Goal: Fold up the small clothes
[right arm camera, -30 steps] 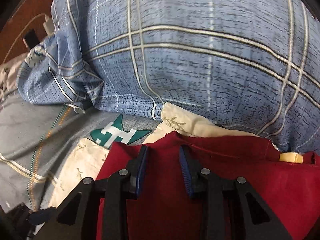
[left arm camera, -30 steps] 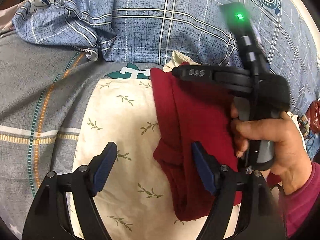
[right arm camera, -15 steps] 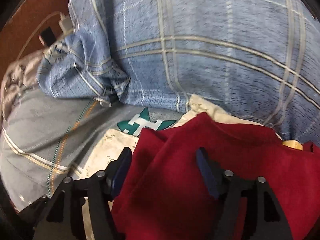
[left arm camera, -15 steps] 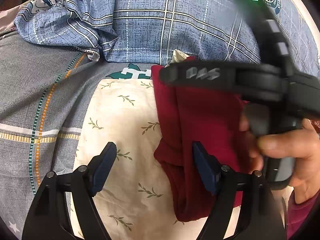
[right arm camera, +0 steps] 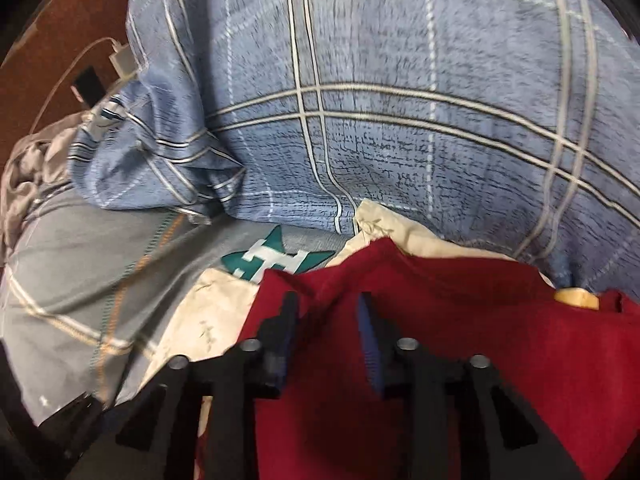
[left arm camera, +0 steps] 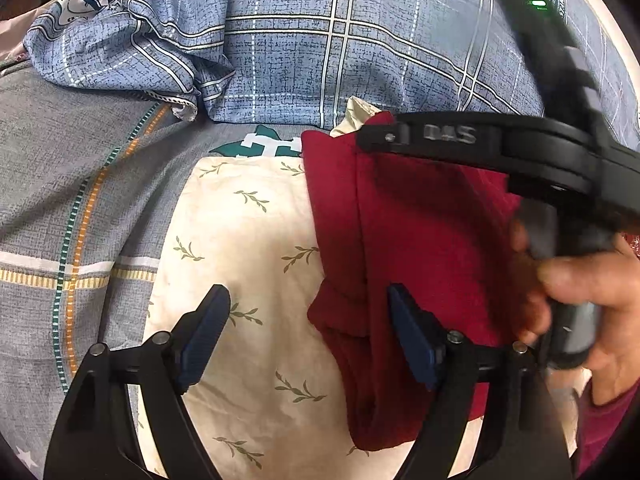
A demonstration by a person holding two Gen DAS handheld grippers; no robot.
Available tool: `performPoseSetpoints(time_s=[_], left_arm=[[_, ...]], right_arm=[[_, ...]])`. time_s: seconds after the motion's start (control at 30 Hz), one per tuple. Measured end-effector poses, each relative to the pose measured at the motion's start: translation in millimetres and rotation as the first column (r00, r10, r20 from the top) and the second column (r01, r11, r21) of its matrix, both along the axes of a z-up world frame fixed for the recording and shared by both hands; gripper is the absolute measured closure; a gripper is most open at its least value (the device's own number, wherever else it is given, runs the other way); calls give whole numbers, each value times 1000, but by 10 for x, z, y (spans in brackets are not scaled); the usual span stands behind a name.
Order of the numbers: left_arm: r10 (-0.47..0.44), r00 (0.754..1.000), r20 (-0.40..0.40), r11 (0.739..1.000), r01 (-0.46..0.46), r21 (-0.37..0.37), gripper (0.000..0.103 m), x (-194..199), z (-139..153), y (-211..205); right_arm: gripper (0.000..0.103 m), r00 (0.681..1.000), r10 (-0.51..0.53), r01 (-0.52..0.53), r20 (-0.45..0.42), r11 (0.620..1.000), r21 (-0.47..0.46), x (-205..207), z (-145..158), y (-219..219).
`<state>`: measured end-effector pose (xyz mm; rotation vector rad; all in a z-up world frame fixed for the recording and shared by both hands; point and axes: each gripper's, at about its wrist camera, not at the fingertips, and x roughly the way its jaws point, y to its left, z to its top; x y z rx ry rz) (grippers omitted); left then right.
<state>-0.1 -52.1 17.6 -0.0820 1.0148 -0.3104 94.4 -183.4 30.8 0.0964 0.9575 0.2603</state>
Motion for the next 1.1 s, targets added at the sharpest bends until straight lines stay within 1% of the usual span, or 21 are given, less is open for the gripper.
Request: performPoseSetpoints(time_s=[0.1,0.13,0.2,0.23,0.27,0.33,0.43,0.47,0.53,0.57,0.63,0.7,0.73,0.77,0.8,0.83,0.87,0.9,0.97,1.03,1.1], left_arm=[[4,1000,-2,1000,-4,-5,22,-3,-6,12],[6,1000,-4,1000,-6,-8,22,-3,-9,24],[7,1000,-5,1000,-7,-10,22,-4,-11,41],[7,1000,-5,1000,-7,-9,22,-6,-11,47],[7,1000,-4,1000,-7,-9,22,-8,-11,54],[7,1000,-6,1000,-7,-10,22,-11,-13,73],[7,1000,-14,1000,-7,-18,22,-5,-24,95],[8,1000,-16,1000,-8,-19,22,-2,-28,93],[8,1000,-16,1000,-8,-18,22,-3,-29,85],[9,1000,-16,1000,-9,-19,22,-5,-32,83],[9,1000,-15,1000,-10,-18,22,-7,-38,77],[10,1000,-16,1000,-10,-19,22,-8,-46,69],[10,1000,-17,1000,-10,-19,22,-8,-52,66],[11,1000,-18,1000,-11,-20,22,-5,-52,67],[11,1000,-18,1000,-11,-20,22,-4,-50,68],[10,1000,-18,1000,-10,-21,22,-4,-47,74],[10,1000,-20,1000,-11,-24,22,-3,-40,81],[11,1000,-21,1000,-12,-26,22,-3,-37,86],[14,1000,-21,999,-15,-31,22,-4,-18,100],[16,1000,-16,999,-16,-29,22,-1,-7,96],[16,1000,-20,1000,-16,-25,22,2,-18,87]], right_arm=[[66,999,35,-34,17,999,-23,-113,87,47],[68,999,43,-42,19,999,-30,-131,105,69],[77,998,70,-70,6,996,-56,-130,91,151],[87,997,80,-79,6,994,-76,-125,65,198],[90,997,83,-82,4,992,-96,-106,27,241],[90,997,71,-73,-15,992,-107,-63,-48,302],[85,999,43,-44,-15,996,-83,-69,-40,303],[73,999,32,-33,-9,997,-71,-86,-16,294],[56,1000,29,-29,-2,998,-57,-113,30,272],[55,1000,25,-25,0,998,-62,-117,43,270],[55,1000,8,-9,-10,994,-105,-98,42,283],[55,1000,-1,-3,-31,991,-131,-63,-13,316],[53,999,-1,-6,-42,989,-145,-40,-60,335],[54,999,6,-11,-34,987,-163,-33,-92,359],[58,1000,14,-17,-20,982,-187,-36,-105,382],[68,1000,17,-19,-10,979,-204,-39,-113,391],[85,1000,12,-12,-1,978,-210,-46,-105,383],[95,1000,8,-5,11,981,-191,-62,-69,351],[96,999,21,-18,25,996,-93,-94,35,275],[96,999,28,-25,33,995,-95,-77,68,283],[96,1000,22,-21,7,996,-91,-19,-17,304]])
